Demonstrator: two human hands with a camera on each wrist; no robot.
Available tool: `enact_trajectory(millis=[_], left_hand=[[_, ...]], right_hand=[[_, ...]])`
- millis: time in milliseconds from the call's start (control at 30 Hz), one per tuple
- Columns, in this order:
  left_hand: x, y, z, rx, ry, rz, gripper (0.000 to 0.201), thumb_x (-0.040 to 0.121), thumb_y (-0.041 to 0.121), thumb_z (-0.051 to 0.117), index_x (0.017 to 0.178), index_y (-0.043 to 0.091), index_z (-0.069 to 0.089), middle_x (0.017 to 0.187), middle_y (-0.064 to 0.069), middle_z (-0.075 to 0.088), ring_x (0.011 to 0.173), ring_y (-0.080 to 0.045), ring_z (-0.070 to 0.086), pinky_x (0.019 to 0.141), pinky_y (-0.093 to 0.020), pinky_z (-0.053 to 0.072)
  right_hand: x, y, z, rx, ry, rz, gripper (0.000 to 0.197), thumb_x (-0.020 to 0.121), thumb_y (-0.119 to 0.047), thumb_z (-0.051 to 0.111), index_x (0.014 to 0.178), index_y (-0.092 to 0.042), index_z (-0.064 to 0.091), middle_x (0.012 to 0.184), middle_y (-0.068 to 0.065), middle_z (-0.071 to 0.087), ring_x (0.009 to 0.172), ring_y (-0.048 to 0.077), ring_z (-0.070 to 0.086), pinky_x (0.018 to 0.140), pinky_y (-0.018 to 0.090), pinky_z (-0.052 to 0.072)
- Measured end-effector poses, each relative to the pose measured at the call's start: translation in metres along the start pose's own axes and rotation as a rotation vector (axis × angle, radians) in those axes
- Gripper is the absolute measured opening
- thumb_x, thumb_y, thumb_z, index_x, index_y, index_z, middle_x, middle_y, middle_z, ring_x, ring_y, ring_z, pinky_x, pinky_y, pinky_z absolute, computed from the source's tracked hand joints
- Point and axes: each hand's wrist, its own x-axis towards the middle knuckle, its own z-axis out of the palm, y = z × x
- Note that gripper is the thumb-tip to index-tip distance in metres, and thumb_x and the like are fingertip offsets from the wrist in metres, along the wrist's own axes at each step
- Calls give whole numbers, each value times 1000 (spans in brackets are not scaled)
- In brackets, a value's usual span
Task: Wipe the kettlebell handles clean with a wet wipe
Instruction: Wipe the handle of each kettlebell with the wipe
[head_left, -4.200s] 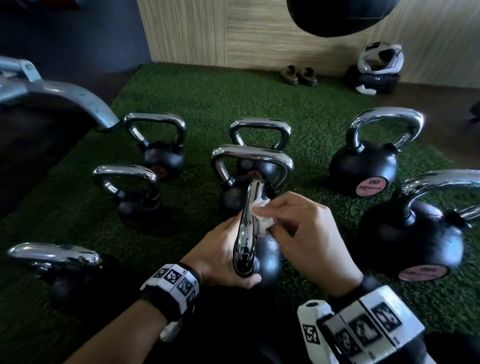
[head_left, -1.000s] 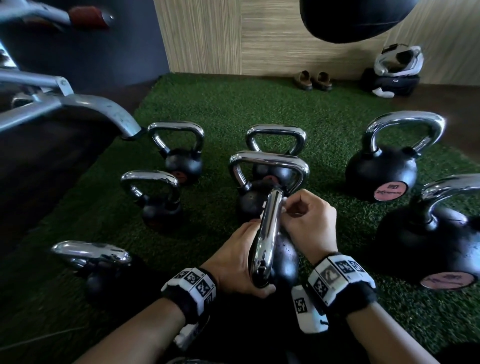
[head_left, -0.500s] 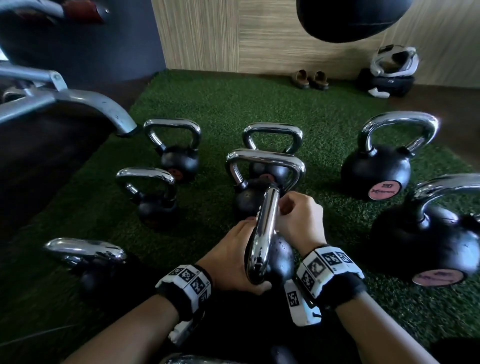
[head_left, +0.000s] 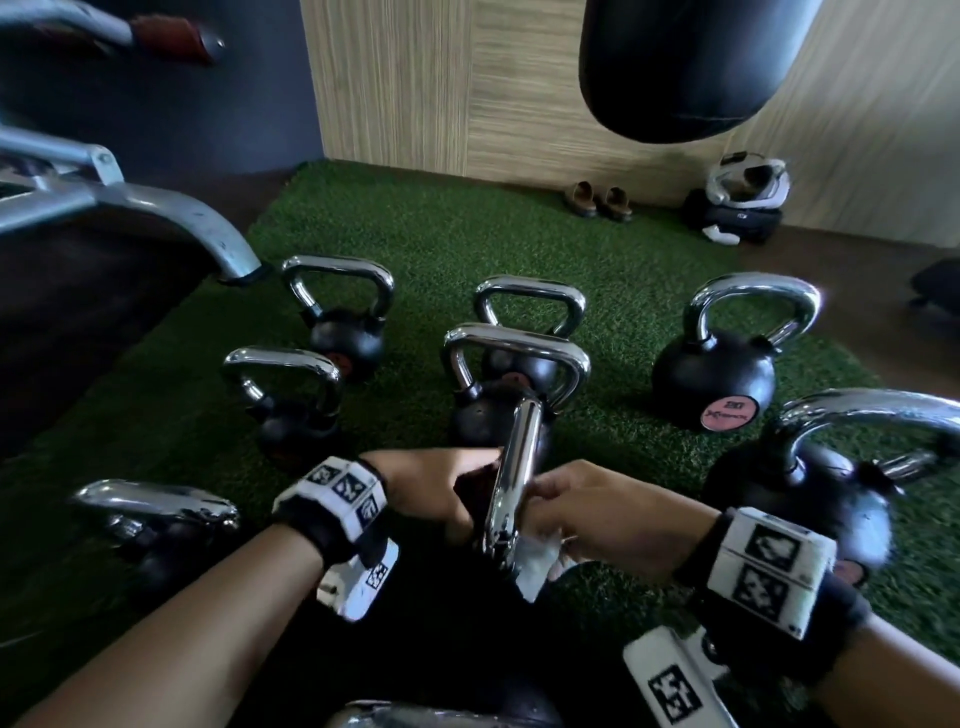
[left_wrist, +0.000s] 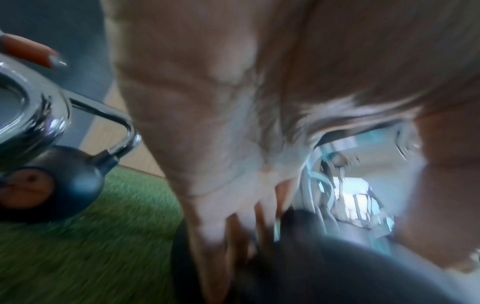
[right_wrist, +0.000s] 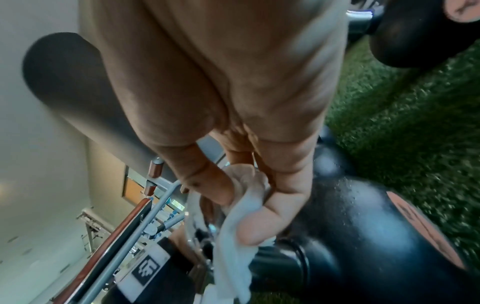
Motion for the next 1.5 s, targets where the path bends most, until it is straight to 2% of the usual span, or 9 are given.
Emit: enact_trajectory(millis=[100, 200, 333, 467, 600, 867, 1100, 1367, 1500], left_hand=[[10, 22, -21, -71, 225, 27, 107, 80, -6, 75, 163, 30, 18, 160, 7, 36, 142, -20, 48, 101, -25, 53], [21, 45, -31, 61, 387, 228, 92, 77, 3, 80, 154, 35, 42, 146, 11, 53, 122, -2, 61, 99, -16, 51], [24, 63, -34, 185, 374, 304, 26, 81, 27, 81, 104, 28, 69, 92, 4, 74, 79, -10, 69, 80, -38, 57], [18, 66, -37, 248, 396, 313, 30, 74, 49, 73, 92, 27, 63, 79, 5, 71, 71, -12, 66, 69, -32, 55], [9, 60, -31, 225, 514, 293, 17, 81, 33, 78, 91, 30, 65, 73, 17, 68, 66, -3, 63, 65, -21, 49], [-40, 29, -26, 264, 796, 61, 32, 72, 52, 74, 103, 42, 72, 87, 21, 76, 81, 3, 71, 77, -28, 58], [-84, 43, -8, 158, 726, -62, 39, 69, 44, 93, 106, 39, 80, 85, 27, 76, 81, 2, 73, 77, -15, 55], [-114, 43, 23, 88, 765, -106, 60, 86, 41, 80, 141, 47, 56, 112, 25, 74, 96, 16, 67, 90, -14, 55], [-153, 37, 48, 12, 756, -199, 45, 97, 20, 68, 134, 43, 63, 109, 32, 71, 92, 18, 66, 85, -8, 51]], right_hand=[[-6, -10, 6, 80, -23, 20, 17, 83, -16, 70, 93, -4, 75, 90, 16, 69, 70, 15, 64, 70, 29, 51], [-5, -21, 12, -59, 82, 66, 46, 69, -48, 90, 86, -8, 78, 80, 4, 74, 71, 13, 65, 70, 23, 48], [-3, -32, 15, -309, 274, 40, 31, 70, -45, 91, 57, -29, 67, 46, -19, 55, 53, -4, 53, 51, 14, 38], [-2, -35, 18, -395, 359, 94, 48, 62, -45, 94, 45, -20, 56, 46, -12, 48, 47, 5, 45, 45, 20, 34], [-7, -35, 18, -506, 391, 103, 48, 64, -42, 90, 49, -17, 52, 49, -9, 47, 45, 6, 42, 40, 20, 32], [-28, -20, -13, -751, 470, -93, 23, 68, -36, 80, 73, -15, 72, 68, 7, 66, 60, 11, 55, 56, 33, 50], [-24, 1, -32, -822, 603, -232, 20, 77, -22, 78, 95, -14, 73, 97, -3, 66, 92, 17, 64, 86, 36, 54], [-32, -4, -26, -914, 597, -210, 21, 79, -17, 80, 100, -19, 74, 101, -3, 66, 95, 16, 63, 87, 32, 53], [-46, -17, -25, -1031, 632, -103, 20, 77, -8, 67, 64, -23, 61, 70, -3, 64, 71, 14, 64, 63, 28, 51]])
